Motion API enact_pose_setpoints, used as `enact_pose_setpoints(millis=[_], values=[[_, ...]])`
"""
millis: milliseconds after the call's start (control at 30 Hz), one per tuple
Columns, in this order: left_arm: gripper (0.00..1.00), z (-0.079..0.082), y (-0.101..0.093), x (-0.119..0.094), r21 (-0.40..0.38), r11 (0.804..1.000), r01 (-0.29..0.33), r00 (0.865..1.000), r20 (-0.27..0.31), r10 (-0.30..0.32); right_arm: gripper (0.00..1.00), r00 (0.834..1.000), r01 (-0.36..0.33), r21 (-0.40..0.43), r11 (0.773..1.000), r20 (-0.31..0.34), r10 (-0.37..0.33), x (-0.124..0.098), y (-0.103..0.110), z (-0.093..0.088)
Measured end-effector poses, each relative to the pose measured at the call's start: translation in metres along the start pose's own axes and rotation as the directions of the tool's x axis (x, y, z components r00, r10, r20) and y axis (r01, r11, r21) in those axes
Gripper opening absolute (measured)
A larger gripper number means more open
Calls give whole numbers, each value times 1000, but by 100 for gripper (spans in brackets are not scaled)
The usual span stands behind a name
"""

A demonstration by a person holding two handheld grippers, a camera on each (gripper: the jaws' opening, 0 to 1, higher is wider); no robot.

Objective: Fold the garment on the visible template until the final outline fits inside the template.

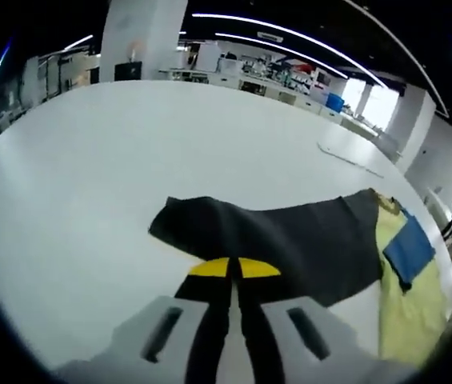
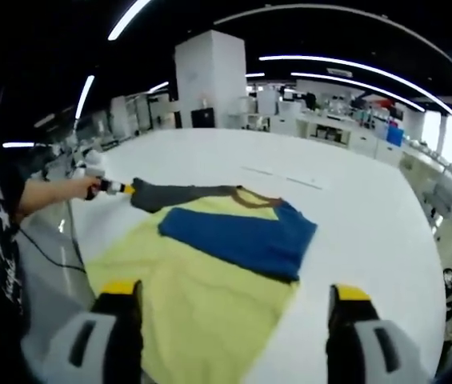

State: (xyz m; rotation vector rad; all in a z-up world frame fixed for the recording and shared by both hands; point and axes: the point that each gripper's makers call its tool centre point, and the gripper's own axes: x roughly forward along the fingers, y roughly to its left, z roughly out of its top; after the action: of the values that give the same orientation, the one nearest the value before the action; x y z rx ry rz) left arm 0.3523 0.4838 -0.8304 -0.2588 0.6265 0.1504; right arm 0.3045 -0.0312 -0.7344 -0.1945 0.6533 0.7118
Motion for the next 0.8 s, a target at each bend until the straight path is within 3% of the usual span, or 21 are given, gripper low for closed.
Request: enact_pose_setpoints(millis=[167, 300, 500, 567, 800], values=[[0, 11, -6, -5, 55, 998, 4, 1000, 6, -5, 98, 1000, -10, -5, 1000, -2, 10, 0, 2, -1], [0, 18, -23, -17, 113, 994, 8, 1000, 12, -10, 99, 1000, -16, -8, 1000, 1, 16, 2, 4, -2], [0, 29, -32, -16, 111, 993, 41, 999, 9, -43, 100, 999, -32, -20, 999, -10, 32, 4, 9, -6], [0, 29, -49, -27, 113, 992, 49, 999, 15, -51, 100, 999, -49, -29, 998, -14, 48, 4, 12, -8], [0, 44, -69, -21, 118, 989, 87, 996, 22, -91, 100, 996, -86, -57, 995, -44, 84, 6, 24, -16]])
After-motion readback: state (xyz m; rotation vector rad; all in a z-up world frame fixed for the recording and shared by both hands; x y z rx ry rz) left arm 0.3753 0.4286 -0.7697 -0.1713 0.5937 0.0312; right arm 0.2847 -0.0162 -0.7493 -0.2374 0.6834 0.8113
